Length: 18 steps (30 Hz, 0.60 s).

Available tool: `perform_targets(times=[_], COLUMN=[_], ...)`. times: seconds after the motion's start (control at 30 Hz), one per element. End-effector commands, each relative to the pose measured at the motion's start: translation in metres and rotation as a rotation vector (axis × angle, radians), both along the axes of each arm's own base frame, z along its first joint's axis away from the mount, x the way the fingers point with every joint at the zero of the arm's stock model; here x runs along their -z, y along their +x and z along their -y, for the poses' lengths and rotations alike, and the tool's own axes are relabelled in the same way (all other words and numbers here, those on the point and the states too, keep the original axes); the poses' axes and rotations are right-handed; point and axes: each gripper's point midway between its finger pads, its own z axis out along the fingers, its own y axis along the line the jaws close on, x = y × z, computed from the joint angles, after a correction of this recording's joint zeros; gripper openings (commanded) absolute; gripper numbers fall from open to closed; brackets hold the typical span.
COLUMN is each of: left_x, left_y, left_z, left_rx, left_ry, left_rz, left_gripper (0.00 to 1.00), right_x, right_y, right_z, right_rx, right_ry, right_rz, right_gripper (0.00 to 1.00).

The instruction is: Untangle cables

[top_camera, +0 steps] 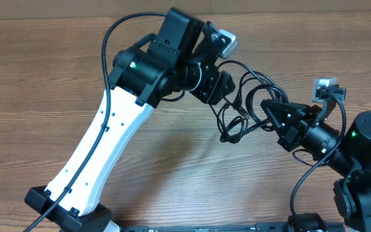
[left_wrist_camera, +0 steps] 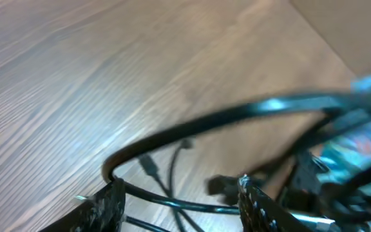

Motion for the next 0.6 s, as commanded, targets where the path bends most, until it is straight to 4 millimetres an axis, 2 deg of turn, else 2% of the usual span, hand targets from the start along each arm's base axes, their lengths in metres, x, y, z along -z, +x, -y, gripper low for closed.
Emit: perform_targets(times=[0.0, 0.17, 0.43, 0.57], left_x=[0.008, 0.014, 0.016, 0.018], left_y=[0.023, 0.034, 0.040, 0.051], left_z=[-0.018, -0.036, -0.048, -0.072], left_rx=[-0.171, -0.255, -0.307, -0.403], left_ry=[0.094, 0.177, 0.231, 0.341], left_rz=[0.029, 0.066, 0.093, 0.150], left_gripper=[0.57, 0.57, 0.56, 0.57], right_x=[-0.011, -0.011, -0.011, -0.011], right_y=[-0.004, -0.004, -0.004, -0.004], right_z=[-0.002, -0.002, -0.002, -0.002], right_rx=[-0.017, -0.017, -0.017, -0.017], right_ry=[0.012, 0.012, 0.012, 0.012], right_rz=[0.033, 0.034, 0.034, 0.034], right_gripper=[0.04, 0.04, 0.04, 0.04])
